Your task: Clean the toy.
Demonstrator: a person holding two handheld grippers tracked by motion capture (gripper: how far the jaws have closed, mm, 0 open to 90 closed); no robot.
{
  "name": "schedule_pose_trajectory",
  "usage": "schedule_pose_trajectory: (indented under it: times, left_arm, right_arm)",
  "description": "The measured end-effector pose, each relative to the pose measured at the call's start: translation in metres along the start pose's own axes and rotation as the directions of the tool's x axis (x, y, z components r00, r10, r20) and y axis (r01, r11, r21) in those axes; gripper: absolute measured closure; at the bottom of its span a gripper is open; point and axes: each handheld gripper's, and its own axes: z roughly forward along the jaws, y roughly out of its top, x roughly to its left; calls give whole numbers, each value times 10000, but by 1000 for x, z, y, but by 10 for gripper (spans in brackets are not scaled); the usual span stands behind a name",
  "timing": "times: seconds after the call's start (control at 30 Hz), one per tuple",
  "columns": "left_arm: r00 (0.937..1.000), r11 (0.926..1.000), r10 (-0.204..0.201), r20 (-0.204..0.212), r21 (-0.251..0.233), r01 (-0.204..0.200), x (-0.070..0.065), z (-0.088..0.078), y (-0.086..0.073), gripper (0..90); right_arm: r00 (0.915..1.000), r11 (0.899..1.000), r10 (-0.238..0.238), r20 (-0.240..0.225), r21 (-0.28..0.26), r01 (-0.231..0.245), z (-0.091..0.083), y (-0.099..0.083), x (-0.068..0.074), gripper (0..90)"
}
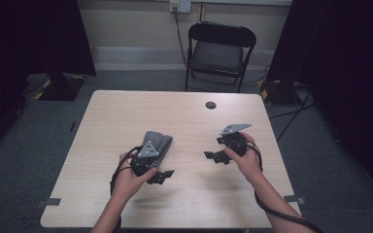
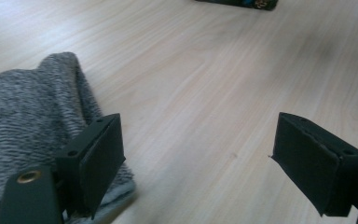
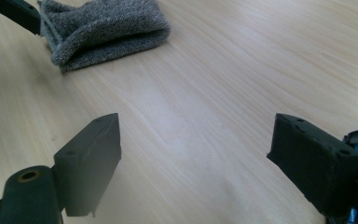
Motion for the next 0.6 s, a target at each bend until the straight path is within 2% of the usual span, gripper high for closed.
schedule_pose_trajectory:
  times: [0.2,0.4,0.6]
  left_arm:
    - [9997,9998,55,258,181,-60,-8,8,-3,158]
    - [9991,9996,143,390,257,-153,-12,14,-4,159]
    - [9987,9992,178,484,357,-195,-15,18,-7,159]
  right_arm:
    - [9990,9989,-417,-180,198,421,0,-2,8,153]
    - [9980,9987,-461,-430,183,469,3,-8,15,152]
    - [9971,9973,-640,-404,320,653,6,-14,19,153]
